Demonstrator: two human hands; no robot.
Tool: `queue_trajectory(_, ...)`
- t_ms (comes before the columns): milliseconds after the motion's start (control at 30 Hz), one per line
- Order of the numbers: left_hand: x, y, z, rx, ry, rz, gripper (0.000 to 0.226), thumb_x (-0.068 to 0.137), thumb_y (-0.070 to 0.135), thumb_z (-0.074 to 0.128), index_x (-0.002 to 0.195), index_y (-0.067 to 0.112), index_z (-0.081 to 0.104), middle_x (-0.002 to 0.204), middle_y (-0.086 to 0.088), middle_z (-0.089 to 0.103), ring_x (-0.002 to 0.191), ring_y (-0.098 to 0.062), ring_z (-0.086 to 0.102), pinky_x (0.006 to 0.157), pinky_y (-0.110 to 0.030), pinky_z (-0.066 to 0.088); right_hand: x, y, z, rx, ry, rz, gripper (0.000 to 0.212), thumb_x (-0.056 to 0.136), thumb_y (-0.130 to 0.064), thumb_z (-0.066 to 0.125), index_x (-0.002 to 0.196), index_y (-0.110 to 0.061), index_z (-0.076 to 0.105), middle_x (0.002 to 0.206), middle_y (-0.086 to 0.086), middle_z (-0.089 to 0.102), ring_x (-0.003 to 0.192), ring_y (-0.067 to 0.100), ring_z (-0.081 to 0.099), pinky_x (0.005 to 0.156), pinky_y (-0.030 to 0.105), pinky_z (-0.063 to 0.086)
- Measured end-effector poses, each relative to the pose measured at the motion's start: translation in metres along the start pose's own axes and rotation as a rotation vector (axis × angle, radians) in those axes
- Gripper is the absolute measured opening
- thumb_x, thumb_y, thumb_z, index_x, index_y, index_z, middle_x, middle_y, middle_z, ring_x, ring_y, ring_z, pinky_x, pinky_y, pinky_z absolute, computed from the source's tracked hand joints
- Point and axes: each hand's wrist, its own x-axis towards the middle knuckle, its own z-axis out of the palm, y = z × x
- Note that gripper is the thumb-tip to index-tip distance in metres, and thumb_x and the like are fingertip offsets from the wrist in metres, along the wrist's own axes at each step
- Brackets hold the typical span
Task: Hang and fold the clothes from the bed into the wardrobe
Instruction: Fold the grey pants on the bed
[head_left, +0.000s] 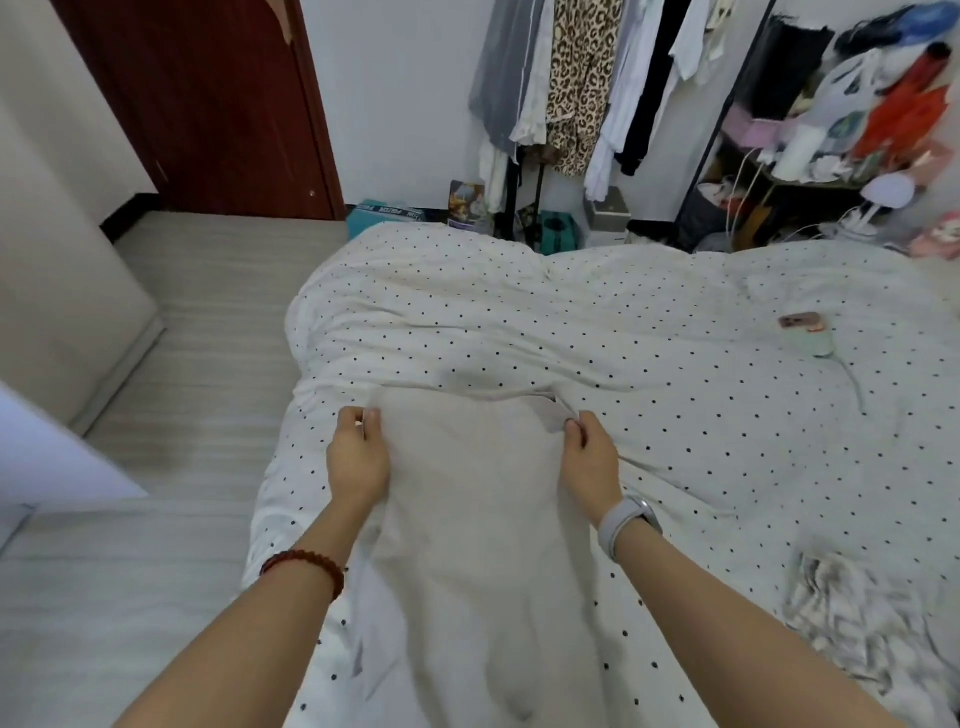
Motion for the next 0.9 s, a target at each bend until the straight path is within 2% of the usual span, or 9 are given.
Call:
queue_trajectory(67,0.026,-0.003,0.008,0.051,0.027,-0.005,0.023,0.1,0.027,0.036,0.098,0.007,0.048,0.087,-0.008,0.054,0.084,-0.027,0.049,0.07,-0.031,0.032,0.027,-0.004,0.015,-0.014,-0.005,-0.041,0.04,0.097,-0.005,0.039,0.063,-0.02,0.025,0.06,-0.002,0.031,0.055,0.009,0.027,0.052,0.029,0.022)
queue_trajectory(233,0.076,-0.031,0.03,0.088,0.026,-0.085,0.033,0.1,0.029,0.036,0.112,0.002,0.05,0.1,-0.011,0.059,0.099,-0.033,0.054,0.076,-0.033,0.036,0.084,0.009,0.058,-0.016,-0.066,-0.016,0.036,0.096,-0.008,0.041,0.063,-0.017,0.031,0.06,-0.002,0.032,0.058,0.015,0.03,0.053,0.024,0.026)
queue_trajectory(300,0.089,-0.045,0.039,0.054,-0.013,-0.134,0.036,0.099,0.03,0.039,0.124,0.004,0.044,0.111,-0.006,0.054,0.106,-0.031,0.052,0.084,-0.033,0.04,0.098,0.021,0.076,0.026,-0.122,0.062,0.015,0.097,-0.016,0.043,0.089,-0.012,0.053,0.074,0.001,0.047,0.073,0.019,0.045,0.067,0.027,0.035)
queue_trajectory(333,0.088,-0.054,0.042,0.024,-0.037,-0.144,0.04,0.098,0.03,0.042,0.13,0.006,0.041,0.122,-0.007,0.051,0.113,-0.03,0.05,0.092,-0.038,0.042,0.099,0.029,0.081,0.031,-0.171,0.124,0.023,0.097,-0.022,0.043,0.115,-0.01,0.052,0.09,0.005,0.054,0.086,0.022,0.052,0.077,0.03,0.04)
queue_trajectory(433,0.052,-0.086,0.039,0.047,-0.087,-0.143,0.049,0.095,0.03,0.048,0.138,0.009,0.036,0.14,-0.01,0.037,0.128,-0.026,0.037,0.106,-0.04,0.033,0.079,0.061,0.089,0.012,-0.24,0.217,0.058,0.097,-0.035,0.041,0.147,-0.016,0.02,0.139,0.009,0.041,0.123,0.028,0.045,0.104,0.043,0.038)
queue_trajectory(533,-0.008,-0.105,0.022,-0.005,-0.139,-0.16,0.053,0.094,0.03,0.051,0.14,0.01,0.035,0.143,-0.009,0.034,0.129,-0.023,0.036,0.107,-0.034,0.031,0.027,0.075,0.071,-0.021,-0.219,0.078,0.064,0.095,-0.039,0.041,0.149,-0.018,0.014,0.147,0.003,0.029,0.131,0.019,0.037,0.11,0.039,0.033)
queue_trajectory(633,-0.063,-0.131,0.009,-0.052,-0.222,-0.259,0.055,0.093,0.033,0.052,0.142,0.012,0.034,0.142,-0.003,0.037,0.128,-0.018,0.038,0.107,-0.032,0.033,-0.041,0.089,0.055,-0.076,-0.317,0.06,0.058,0.098,-0.032,0.04,0.149,-0.02,0.014,0.15,-0.007,0.021,0.132,-0.001,0.021,0.107,0.014,0.018)
queue_trajectory(800,-0.158,-0.158,-0.012,-0.17,-0.292,-0.362,0.059,0.089,0.038,0.058,0.139,0.019,0.034,0.132,0.009,0.041,0.12,-0.007,0.041,0.099,-0.026,0.037,-0.136,0.124,0.025,-0.125,-0.286,0.189,0.058,0.096,-0.031,0.045,0.148,-0.022,0.018,0.137,-0.016,0.028,0.126,-0.002,0.025,0.106,0.02,0.022)
queue_trajectory(900,-0.2,-0.174,-0.03,-0.206,-0.323,-0.489,0.058,0.088,0.027,0.061,0.139,0.018,0.033,0.128,0.005,0.046,0.116,-0.013,0.047,0.097,-0.029,0.042,-0.184,0.142,0.004,-0.054,-0.24,0.282,0.045,0.093,-0.032,0.052,0.135,-0.023,0.039,0.13,-0.017,0.043,0.119,0.006,0.042,0.1,0.028,0.036)
